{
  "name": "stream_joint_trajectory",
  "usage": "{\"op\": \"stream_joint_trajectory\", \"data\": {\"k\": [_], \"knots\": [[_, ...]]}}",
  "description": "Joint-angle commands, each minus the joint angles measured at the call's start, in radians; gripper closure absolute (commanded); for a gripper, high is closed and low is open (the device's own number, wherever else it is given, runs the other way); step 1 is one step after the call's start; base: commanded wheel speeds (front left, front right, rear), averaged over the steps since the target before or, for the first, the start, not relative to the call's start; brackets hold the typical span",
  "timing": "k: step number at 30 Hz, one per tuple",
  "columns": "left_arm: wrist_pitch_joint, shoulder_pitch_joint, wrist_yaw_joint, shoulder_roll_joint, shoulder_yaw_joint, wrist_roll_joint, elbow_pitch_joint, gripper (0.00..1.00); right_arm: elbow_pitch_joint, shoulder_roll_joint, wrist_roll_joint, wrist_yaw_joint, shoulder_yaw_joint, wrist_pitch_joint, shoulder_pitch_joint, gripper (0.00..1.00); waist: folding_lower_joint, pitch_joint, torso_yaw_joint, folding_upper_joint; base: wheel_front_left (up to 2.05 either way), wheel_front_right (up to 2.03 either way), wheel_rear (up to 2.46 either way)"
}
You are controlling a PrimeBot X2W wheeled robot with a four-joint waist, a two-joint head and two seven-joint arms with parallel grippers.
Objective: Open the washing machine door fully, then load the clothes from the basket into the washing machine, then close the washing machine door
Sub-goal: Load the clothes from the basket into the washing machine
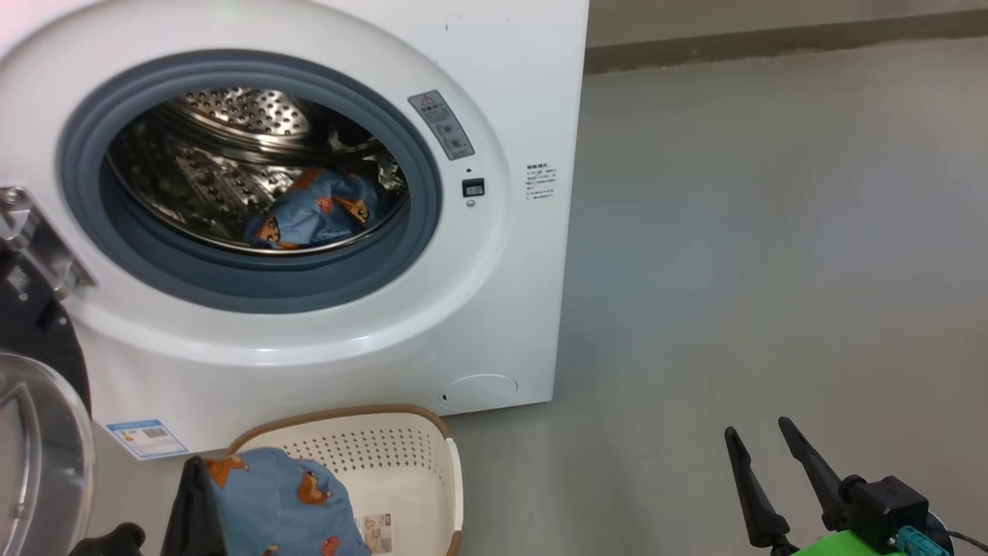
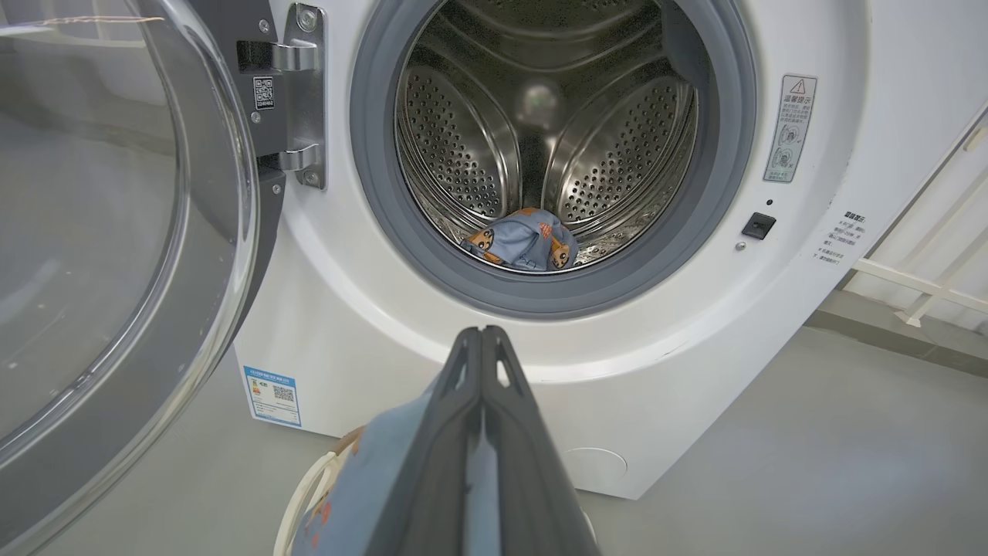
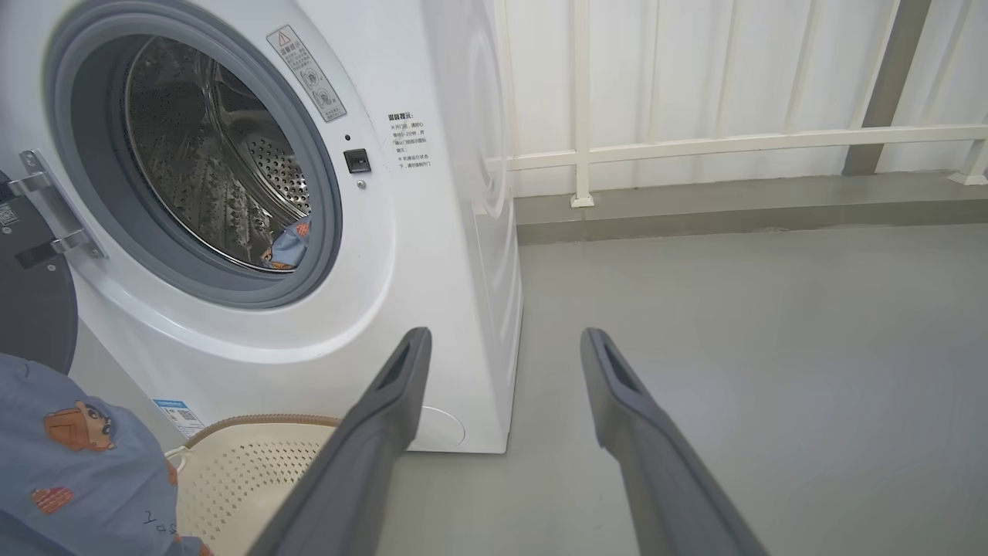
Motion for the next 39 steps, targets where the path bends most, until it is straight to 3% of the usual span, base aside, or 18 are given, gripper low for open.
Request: {"op": "stream_joint_trajectory", "data": {"k": [1, 10, 25, 39], "knots": [[-0.005, -0.037, 0.007, 0.017, 0.029, 0.012, -0.027, 1.00, -0.026, -0.008, -0.007, 0.002, 0.031, -0.005, -0.024, 0.00, 0.0000, 0.014, -0.011, 0.0000, 0.00, 0.00, 0.00], [-0.012, -0.142, -0.004, 0.021, 0.019, 0.018, 0.022, 1.00, -0.028, 0.004, -0.005, 0.002, 0.044, -0.005, -0.054, 0.00, 0.0000, 0.078, -0.054, 0.0000, 0.00, 0.00, 0.00], [-0.032, -0.463, -0.008, 0.085, 0.070, 0.029, 0.194, 1.00, -0.027, 0.034, 0.003, 0.002, 0.062, -0.005, -0.115, 0.00, 0.0000, 0.203, -0.150, 0.0000, 0.00, 0.00, 0.00], [-0.071, -0.883, -0.017, 0.146, 0.122, 0.060, 0.557, 1.00, -0.016, 0.027, 0.009, 0.002, 0.131, -0.005, -0.152, 0.00, 0.0000, 0.283, -0.230, 0.0000, 0.00, 0.00, 0.00]]}}
